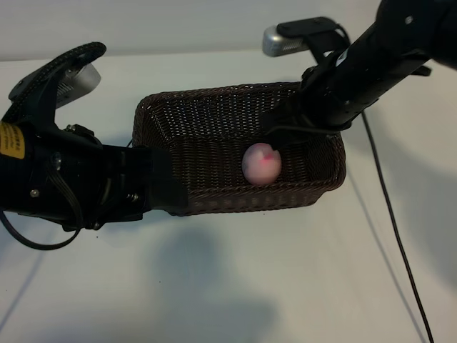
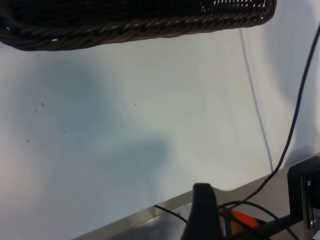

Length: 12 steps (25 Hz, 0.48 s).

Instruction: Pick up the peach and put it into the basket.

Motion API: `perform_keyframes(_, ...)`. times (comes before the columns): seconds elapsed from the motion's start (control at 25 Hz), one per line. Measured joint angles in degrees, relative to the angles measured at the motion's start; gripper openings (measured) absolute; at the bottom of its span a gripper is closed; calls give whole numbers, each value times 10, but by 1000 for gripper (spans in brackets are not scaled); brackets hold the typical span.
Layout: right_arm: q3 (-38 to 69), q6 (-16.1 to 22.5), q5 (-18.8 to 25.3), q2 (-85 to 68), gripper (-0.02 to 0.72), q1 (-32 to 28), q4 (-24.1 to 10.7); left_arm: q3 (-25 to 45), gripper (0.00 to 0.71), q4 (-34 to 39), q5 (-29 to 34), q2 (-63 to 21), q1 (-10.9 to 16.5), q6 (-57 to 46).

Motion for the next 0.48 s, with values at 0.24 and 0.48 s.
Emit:
perform_keyframes(0.24,0,37,48,-54,466,-1,-25,0,532,0,0,0,0,0)
perform_keyframes(0.48,0,59,92,-110,467,-1,-34,0,532,0,0,0,0,0)
